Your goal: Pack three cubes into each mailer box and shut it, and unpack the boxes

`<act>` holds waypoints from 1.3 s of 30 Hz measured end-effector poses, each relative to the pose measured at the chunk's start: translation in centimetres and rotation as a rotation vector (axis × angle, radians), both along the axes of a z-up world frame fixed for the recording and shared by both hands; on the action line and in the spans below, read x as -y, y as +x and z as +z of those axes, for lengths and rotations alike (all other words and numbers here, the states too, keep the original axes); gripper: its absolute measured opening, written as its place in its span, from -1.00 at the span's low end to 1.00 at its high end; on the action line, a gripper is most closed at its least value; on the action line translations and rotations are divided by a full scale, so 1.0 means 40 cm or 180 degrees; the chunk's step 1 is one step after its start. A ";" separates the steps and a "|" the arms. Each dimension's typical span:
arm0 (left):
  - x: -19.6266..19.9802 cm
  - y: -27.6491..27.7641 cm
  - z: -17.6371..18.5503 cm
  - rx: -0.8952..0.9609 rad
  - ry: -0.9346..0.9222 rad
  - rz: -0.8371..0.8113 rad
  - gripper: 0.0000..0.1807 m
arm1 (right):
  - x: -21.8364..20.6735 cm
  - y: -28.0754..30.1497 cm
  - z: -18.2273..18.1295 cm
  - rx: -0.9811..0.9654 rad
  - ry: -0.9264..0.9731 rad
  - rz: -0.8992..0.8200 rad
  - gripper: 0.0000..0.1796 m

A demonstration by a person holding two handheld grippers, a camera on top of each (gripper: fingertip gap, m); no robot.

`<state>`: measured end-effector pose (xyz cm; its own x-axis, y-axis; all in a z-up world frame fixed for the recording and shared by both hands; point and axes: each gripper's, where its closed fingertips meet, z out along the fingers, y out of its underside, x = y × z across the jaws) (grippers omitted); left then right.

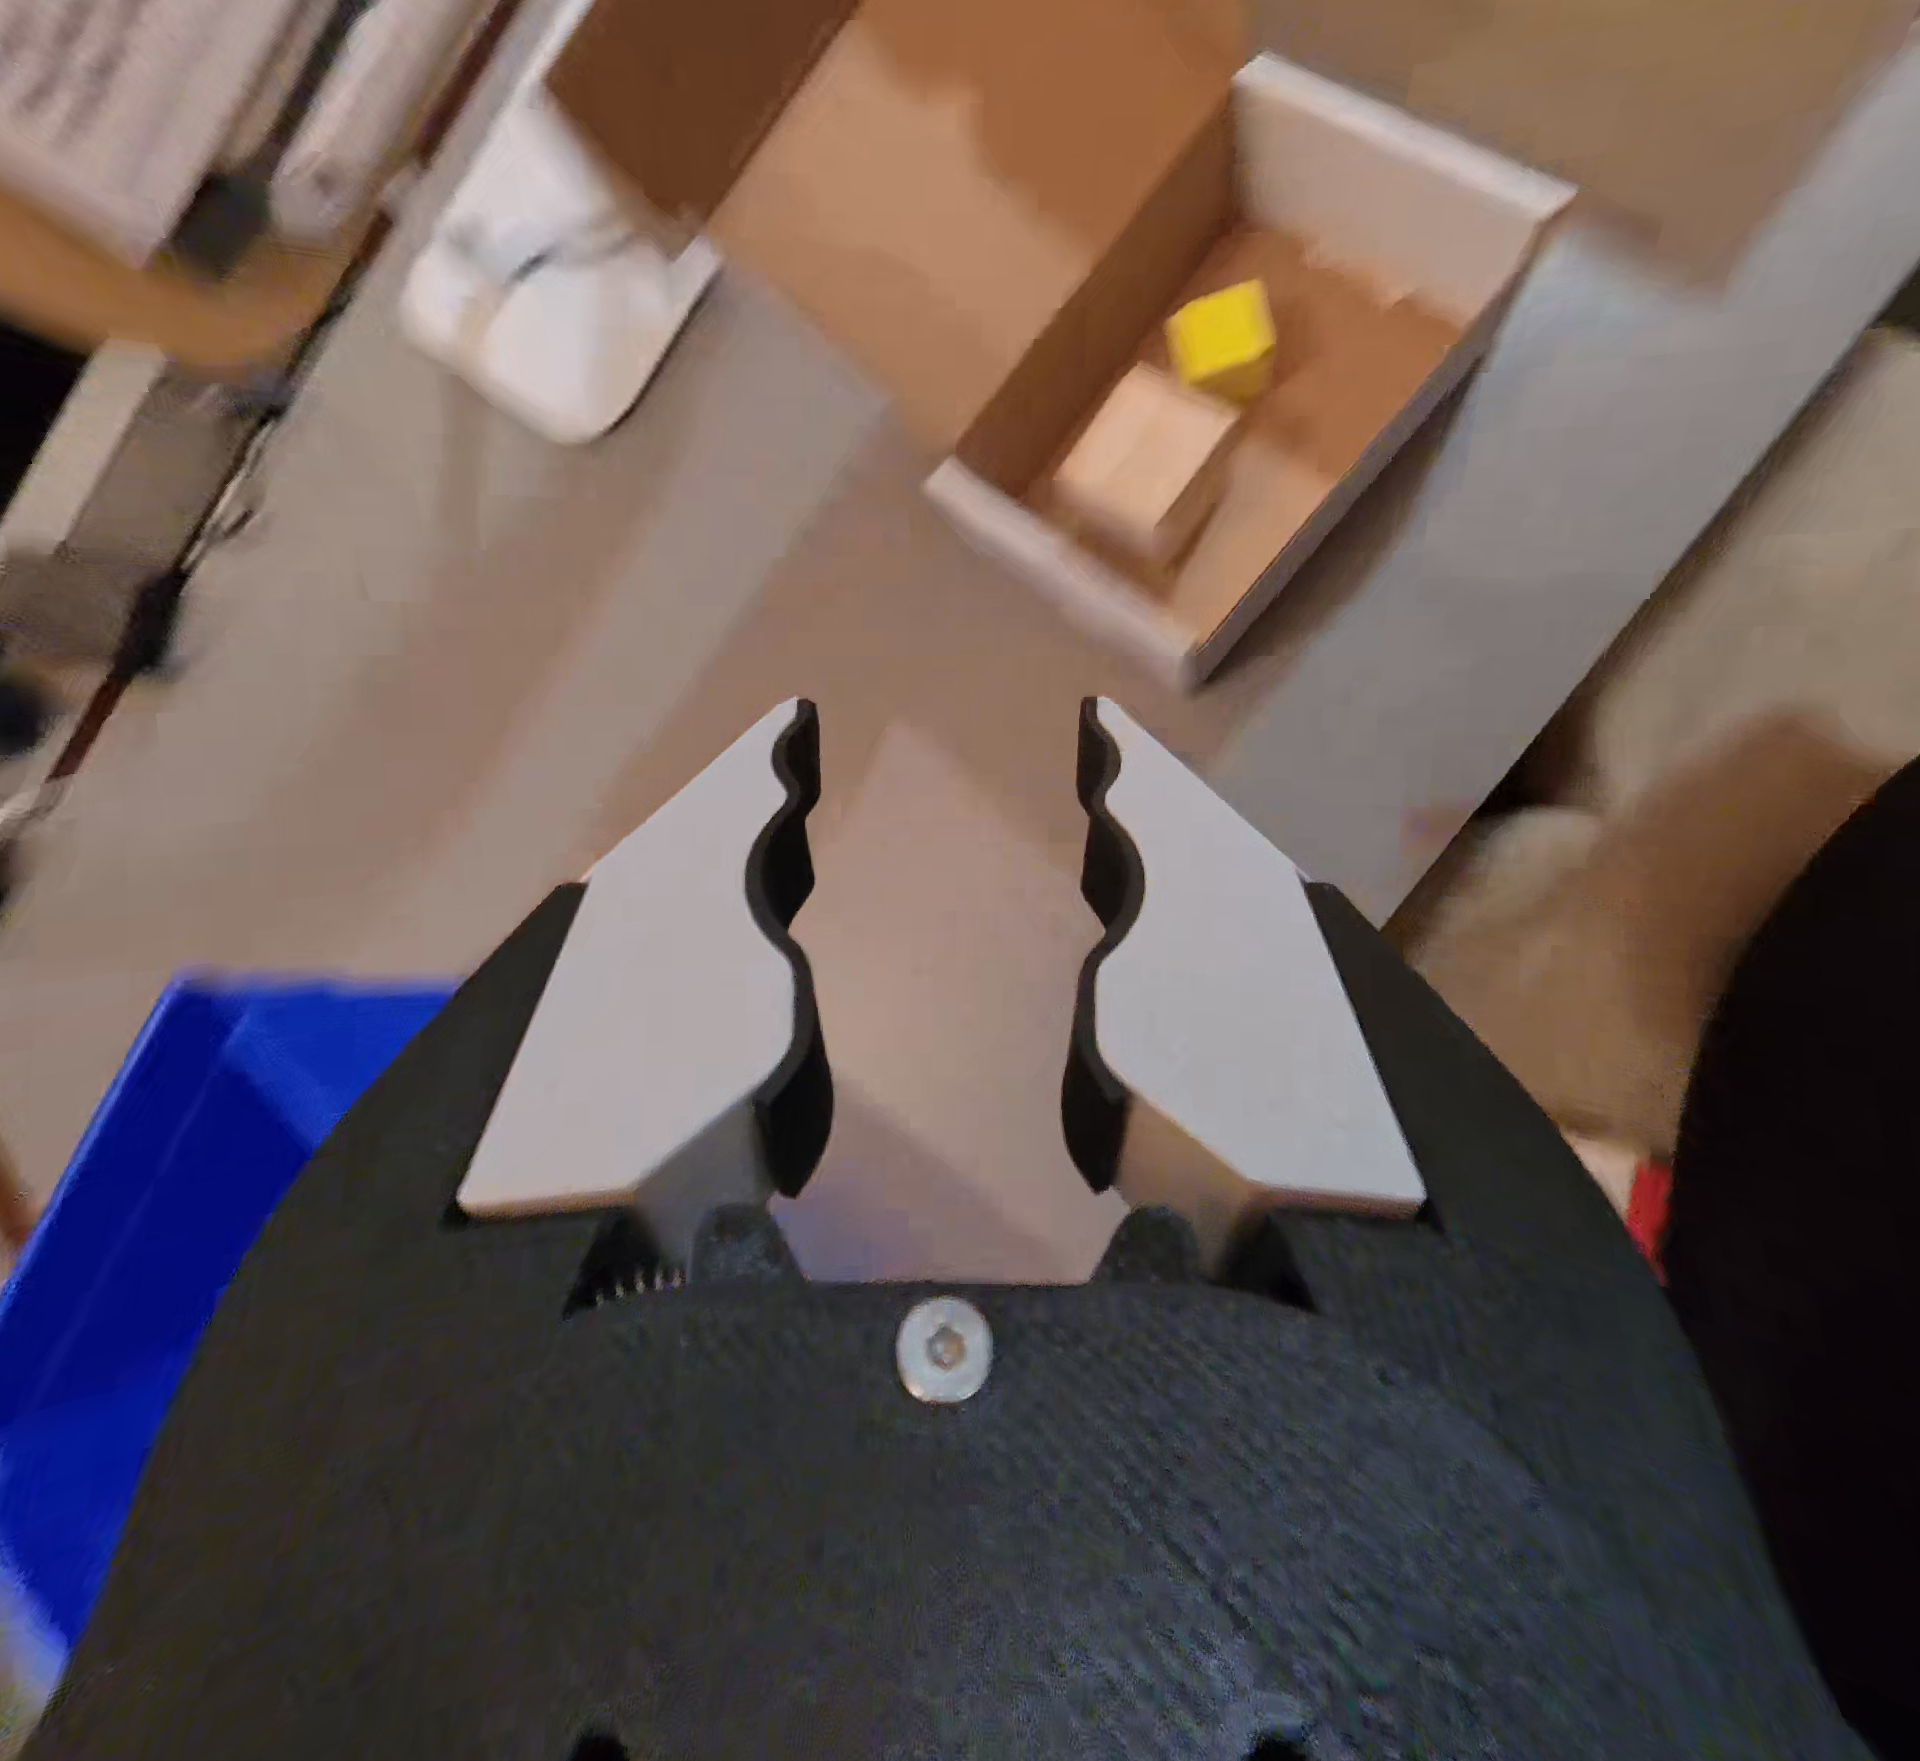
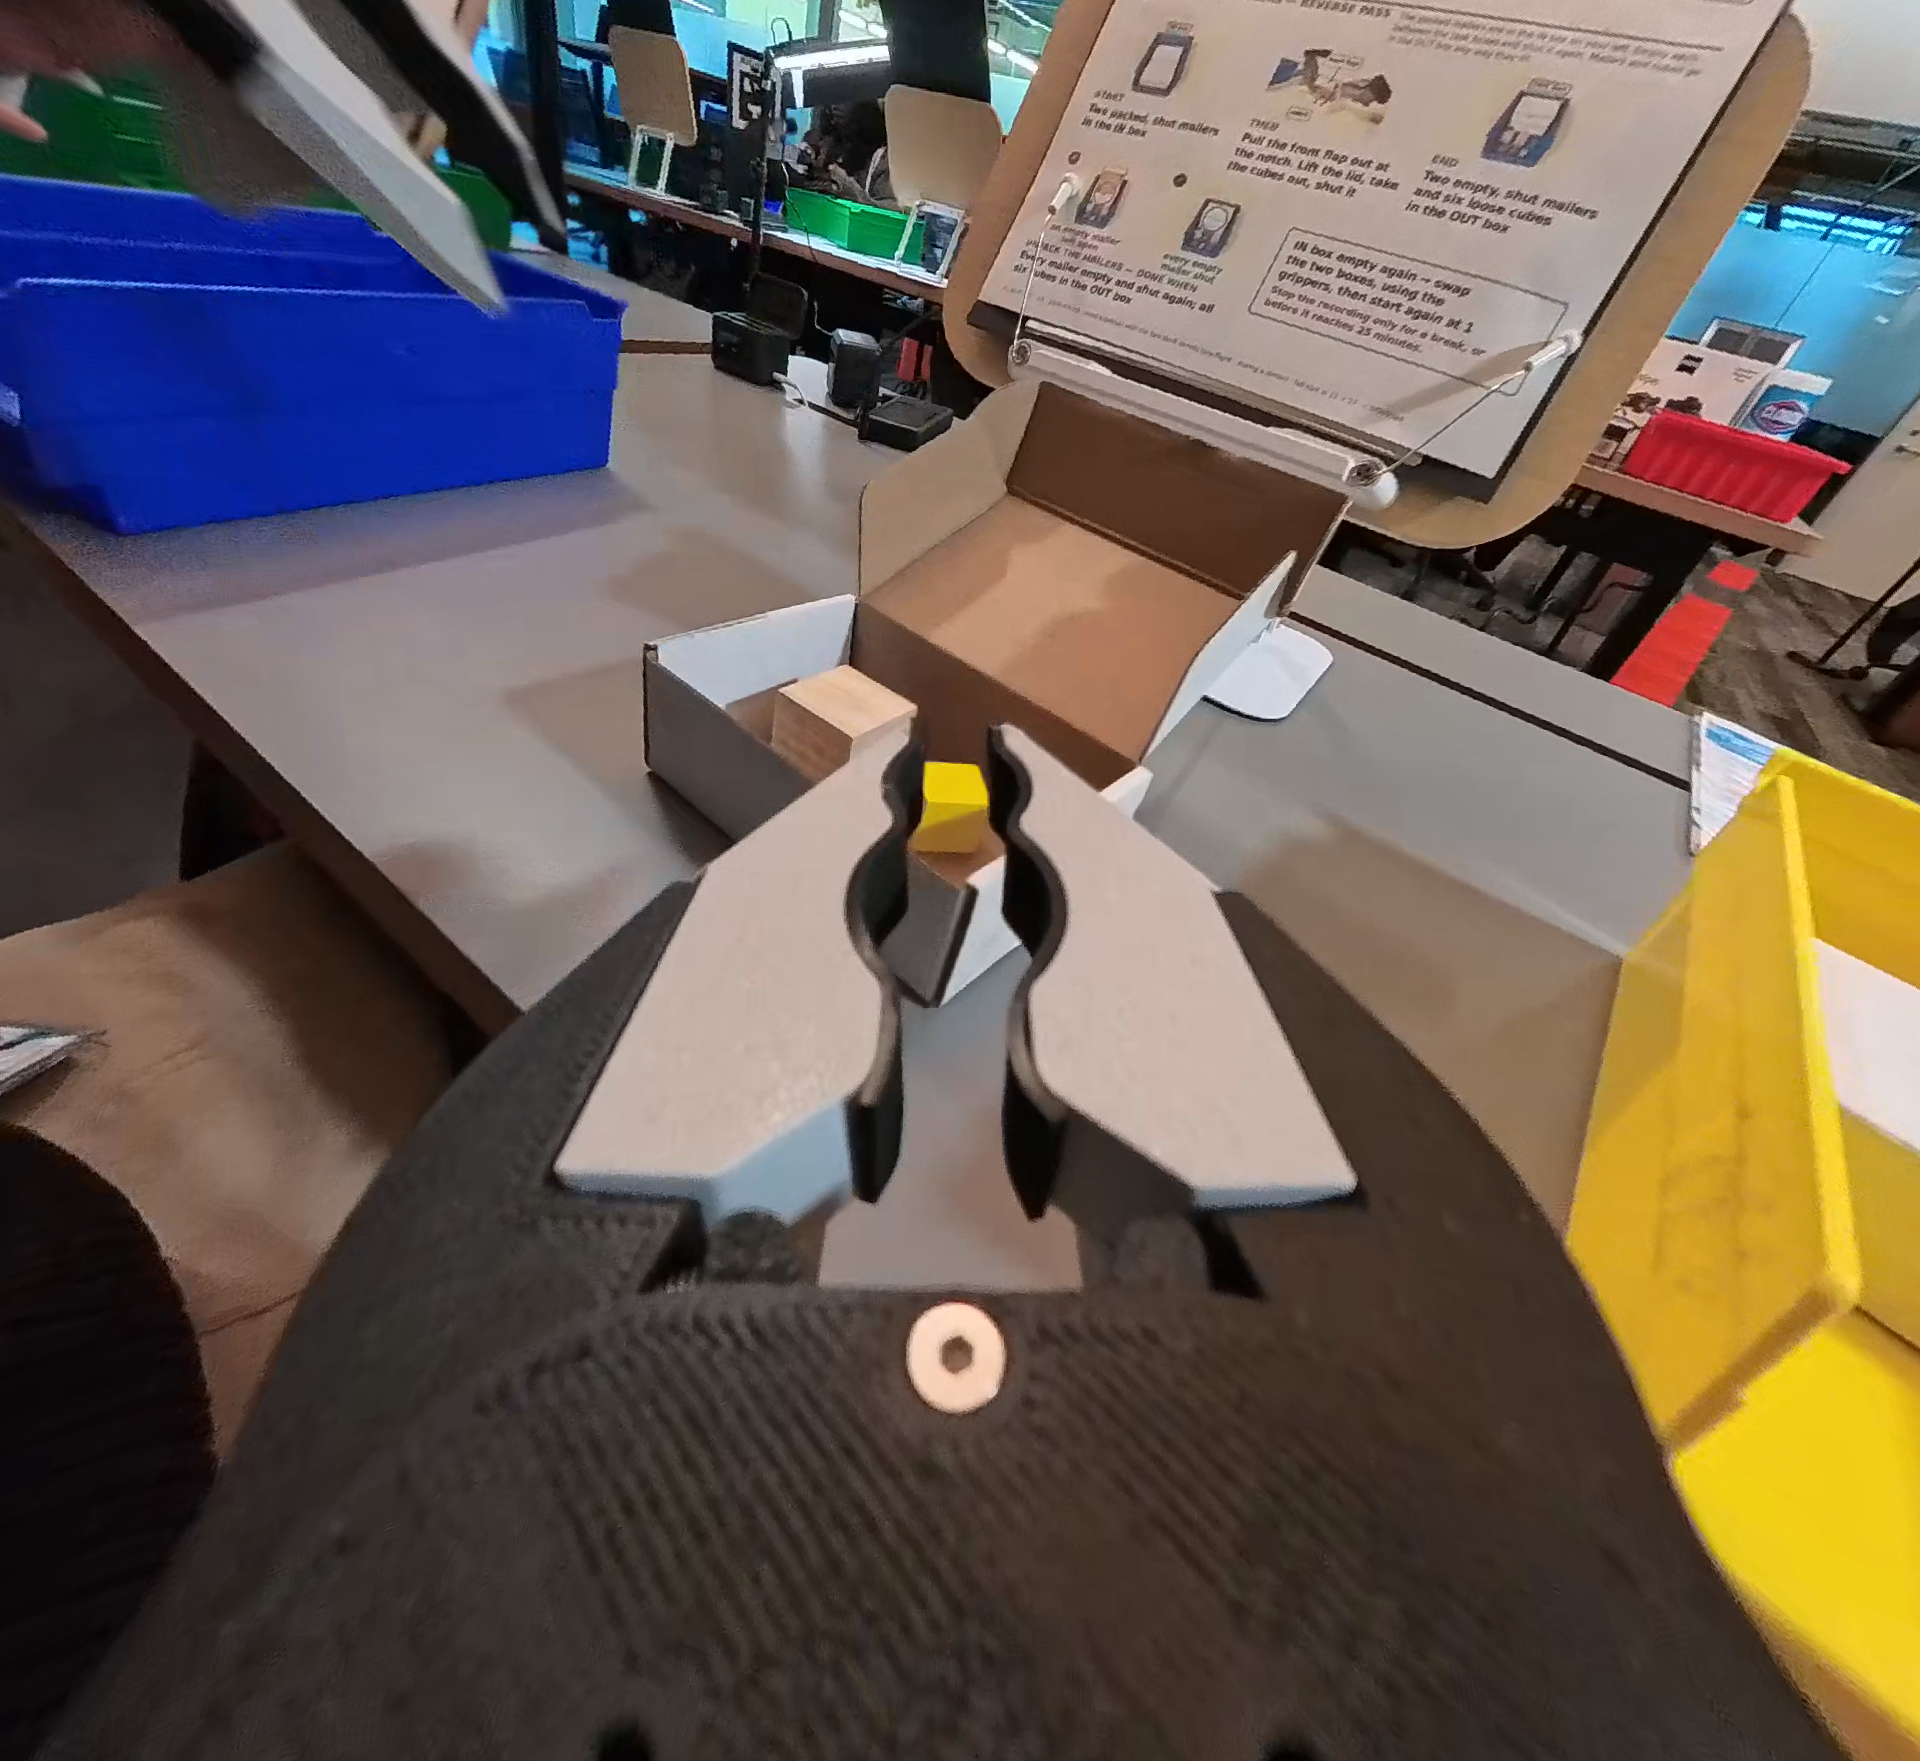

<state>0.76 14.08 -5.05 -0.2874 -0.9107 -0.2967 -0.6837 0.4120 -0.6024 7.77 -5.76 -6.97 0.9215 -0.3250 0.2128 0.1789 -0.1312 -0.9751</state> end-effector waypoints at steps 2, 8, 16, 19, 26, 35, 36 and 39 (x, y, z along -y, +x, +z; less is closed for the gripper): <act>-0.129 -0.120 0.042 -0.0019 0.0135 0.0420 -0.43 | -0.004 -0.005 -0.006 -0.0012 -0.0022 0.0012 -0.89; -0.380 -0.428 0.033 -0.0363 0.0097 0.1330 -0.44 | -0.029 -0.019 -0.036 -0.0084 -0.0123 0.0051 -0.89; -0.481 -0.474 -0.230 -0.1729 -0.0623 0.1753 -0.23 | -0.045 -0.023 -0.064 -0.0080 -0.0248 0.0084 -0.89; -0.487 -0.476 -0.287 -0.2246 -0.0643 0.1745 -0.28 | -0.039 -0.013 -0.060 -0.0144 -0.0208 0.0084 -0.88; -0.454 -0.512 -0.352 -0.2995 -0.0645 0.1682 -0.89 | -0.007 -0.021 -0.045 -0.0344 -0.0059 0.0183 -0.87; -0.493 -0.496 -0.200 -0.2437 -0.0516 0.1720 -1.00 | -0.014 -0.107 -0.051 0.0021 -0.0218 0.0461 -0.88; -0.494 -0.497 -0.190 -0.2384 -0.0502 0.1726 -1.00 | -0.015 -0.115 -0.052 0.0031 -0.0224 0.0486 -0.88; -0.487 -0.515 -0.202 -0.2382 -0.0499 0.1797 -0.92 | -0.013 -0.125 -0.049 0.0073 -0.0224 0.0511 -0.88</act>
<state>-19.83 33.56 -13.12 0.1414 -0.9870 -0.0765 -0.9880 -0.1456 0.0522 2.75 -5.23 -8.94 0.9550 -0.1575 0.2515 0.2253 -0.1669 -0.9599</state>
